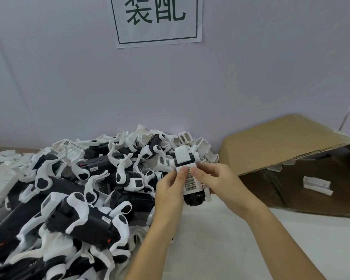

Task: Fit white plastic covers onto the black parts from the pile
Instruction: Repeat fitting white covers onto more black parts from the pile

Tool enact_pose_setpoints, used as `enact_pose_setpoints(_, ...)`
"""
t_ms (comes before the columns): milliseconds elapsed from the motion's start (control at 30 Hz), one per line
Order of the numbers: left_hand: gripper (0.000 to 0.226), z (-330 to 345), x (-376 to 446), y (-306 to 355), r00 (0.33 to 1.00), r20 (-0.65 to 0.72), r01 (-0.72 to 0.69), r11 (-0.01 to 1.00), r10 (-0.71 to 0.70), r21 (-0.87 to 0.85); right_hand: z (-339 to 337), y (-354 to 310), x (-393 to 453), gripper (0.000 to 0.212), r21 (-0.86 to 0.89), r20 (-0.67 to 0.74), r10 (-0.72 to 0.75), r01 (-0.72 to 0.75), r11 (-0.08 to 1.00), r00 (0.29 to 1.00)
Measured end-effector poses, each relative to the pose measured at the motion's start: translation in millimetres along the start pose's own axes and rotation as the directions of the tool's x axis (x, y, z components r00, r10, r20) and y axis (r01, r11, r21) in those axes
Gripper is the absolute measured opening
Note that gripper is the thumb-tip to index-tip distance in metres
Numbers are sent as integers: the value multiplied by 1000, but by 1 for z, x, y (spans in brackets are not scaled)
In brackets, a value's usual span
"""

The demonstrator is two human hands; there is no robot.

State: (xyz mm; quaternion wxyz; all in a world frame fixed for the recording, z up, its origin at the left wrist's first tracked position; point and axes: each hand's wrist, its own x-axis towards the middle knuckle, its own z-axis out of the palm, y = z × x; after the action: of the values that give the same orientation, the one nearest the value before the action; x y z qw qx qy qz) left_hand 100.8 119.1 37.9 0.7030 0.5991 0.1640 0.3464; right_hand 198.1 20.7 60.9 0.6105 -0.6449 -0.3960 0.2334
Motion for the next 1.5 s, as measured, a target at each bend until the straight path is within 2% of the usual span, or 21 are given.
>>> enact_pose_setpoints(33, 24, 0, -1, 0, 1000, -2, 2, 1000, -2, 2, 2, 0, -1, 35, 31, 8, -1, 1, 1000, 1000)
enact_pose_setpoints(200, 20, 0, -3, 1, 998, -44, -37, 999, 38, 39, 13, 7, 2, 15, 89, -130, -11, 23, 996, 991)
enact_pose_setpoints(300, 21, 3, -4, 2, 995, -78, -63, 996, 67, 60, 14, 8, 2, 16, 160, -141, 31, -8, 987, 990)
enact_pose_setpoints(500, 24, 6, -6, 4, 999, -30, -35, 999, 36, 37, 14, 11, 2, 25, 283, -96, 71, -42, 958, 993)
enact_pose_setpoints(700, 22, 2, -3, -5, 991, -71, -102, 978, 117, 183, 20, 17, 2, 23, 90, -186, -52, 70, 994, 981)
enact_pose_setpoints(767, 21, 1, -3, -3, 995, -73, -59, 986, 72, 158, 17, 18, 3, 28, 122, -154, -40, 60, 991, 987)
enact_pose_setpoints(867, 25, 0, 1, -2, 999, -44, 9, 998, -6, 57, 7, 17, 2, 40, 273, -26, 48, -39, 961, 998)
enact_pose_setpoints(933, 27, 1, 1, -2, 997, 3, 71, 997, -71, -4, 1, 18, 1, 41, 268, 16, 63, -65, 961, 998)
enact_pose_setpoints(1033, 19, 0, 1, -5, 1000, 15, 11, 992, -13, 129, 0, 20, 0, 35, 163, -64, 34, -23, 986, 997)
enact_pose_setpoints(1100, 25, -2, 0, -8, 999, 13, -45, 977, 44, 207, 2, 20, -1, 25, 50, -110, -16, 22, 999, 994)
enact_pose_setpoints(1200, 33, -3, 0, -8, 997, 18, -77, 968, 75, 237, 4, 19, -1, 22, -63, -124, -64, 56, 996, 990)
enact_pose_setpoints(1267, 31, -2, 0, -7, 998, 7, -64, 975, 64, 211, 1, 17, -1, 26, -44, -106, -32, 28, 999, 994)
enact_pose_setpoints(1333, 23, -1, 0, -5, 1000, 5, -20, 990, 20, 137, -6, 15, -1, 39, 60, -31, 30, -28, 998, 999)
enact_pose_setpoints(1400, 21, 0, 0, -4, 999, 30, 28, 999, -29, 46, -14, 14, -3, 47, 87, 39, 44, -47, 995, 998)
enact_pose_setpoints(1500, 21, 1, 0, -4, 995, 76, 64, 998, -65, 13, -17, 16, -3, 34, 1, -5, 15, -15, 1000, 1000)
